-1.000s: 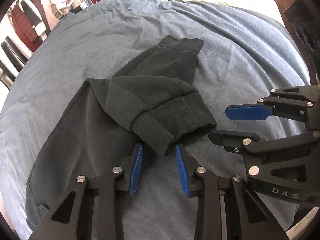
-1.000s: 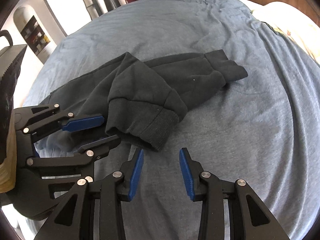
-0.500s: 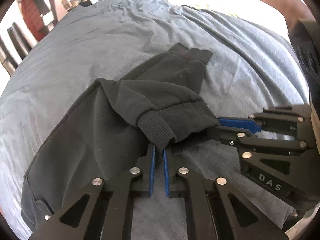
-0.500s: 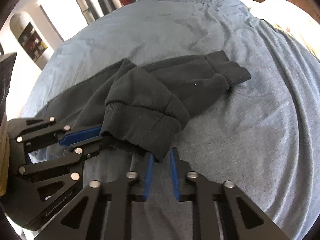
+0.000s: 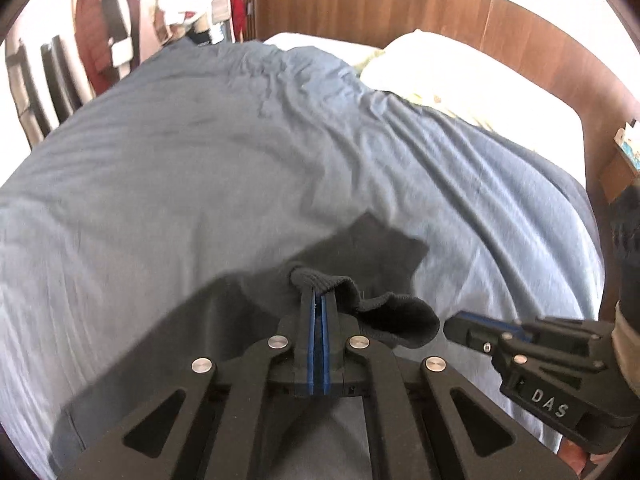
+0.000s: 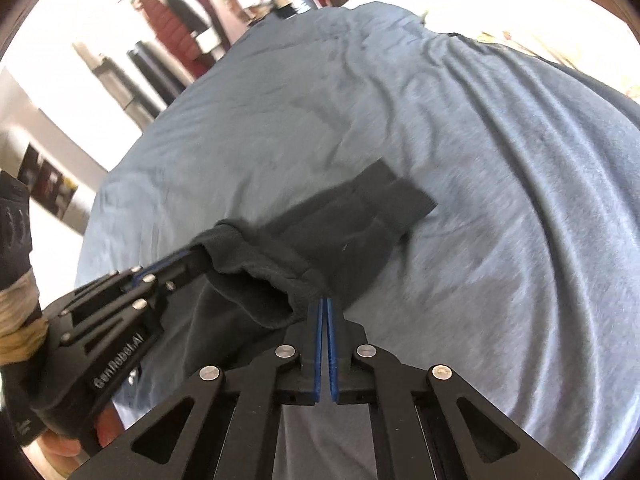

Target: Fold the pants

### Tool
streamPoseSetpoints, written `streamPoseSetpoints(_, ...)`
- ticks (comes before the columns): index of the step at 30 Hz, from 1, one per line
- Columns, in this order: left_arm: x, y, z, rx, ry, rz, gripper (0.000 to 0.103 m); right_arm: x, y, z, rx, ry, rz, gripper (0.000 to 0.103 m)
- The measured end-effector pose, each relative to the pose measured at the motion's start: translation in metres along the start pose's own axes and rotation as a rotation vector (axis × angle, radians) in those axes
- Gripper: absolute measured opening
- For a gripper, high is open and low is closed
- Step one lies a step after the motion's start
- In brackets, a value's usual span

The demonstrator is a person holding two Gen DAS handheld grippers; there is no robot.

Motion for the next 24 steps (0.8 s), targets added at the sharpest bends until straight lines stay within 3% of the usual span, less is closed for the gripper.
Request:
streamPoseSetpoints(5, 0.009, 0.02, -0.011, -0.009, -0.002, -0.07, 0.004, 0.013, 0.011, -0.011, -0.009, 0.04, -0.017, 0.007)
streamPoseSetpoints(7, 0.015, 0.022, -0.015, -0.019, 0.004, -0.112, 0.004, 0.009, 0.013, -0.015, 0.002, 0.081, 0.009, 0.026)
streamPoseSetpoints(8, 0.016, 0.022, -0.016, -0.022, 0.007, -0.125, 0.004, 0.007, 0.015, -0.016, 0.019, 0.081, 0.032, 0.045)
streamPoseSetpoints(9, 0.017, 0.022, -0.017, -0.027, 0.008, -0.133, 0.004, 0.006, 0.018, -0.018, 0.04, 0.072, 0.063, 0.054)
streamPoseSetpoints(15, 0.013, 0.022, -0.019, -0.051, 0.013, -0.136, 0.004, 0.003, 0.031, -0.032, 0.048, 0.118, 0.151, 0.053)
streamPoseSetpoints(18, 0.009, 0.025, -0.02, -0.057, 0.015, -0.136, 0.004, 0.001, 0.034, -0.043, 0.011, 0.151, 0.175, 0.051)
streamPoseSetpoints(19, 0.009, 0.026, -0.022, -0.06, 0.015, -0.135, 0.004, 0.001, 0.035, -0.047, 0.002, 0.162, 0.179, 0.045)
streamPoseSetpoints(20, 0.009, 0.029, -0.023, -0.061, 0.013, -0.132, 0.004, -0.001, 0.037, -0.049, -0.009, 0.176, 0.184, 0.027)
streamPoseSetpoints(21, 0.008, 0.031, -0.023, -0.061, 0.015, -0.132, 0.004, -0.002, 0.039, -0.05, -0.014, 0.187, 0.18, 0.015)
streamPoseSetpoints(24, 0.009, 0.041, -0.025, -0.054, 0.019, -0.139, 0.004, 0.0, 0.047, -0.047, -0.012, 0.211, 0.143, 0.01)
Point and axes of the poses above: each gripper's, at about its wrist camera, not at the fingertips, and z roughly against the way its jaws point, x to its right, y to its top, the point moved 10 cm from there along -z, roughly the way its jaws point, and after that the axes turned 2 degrees about -y, right-handed, at the moved point
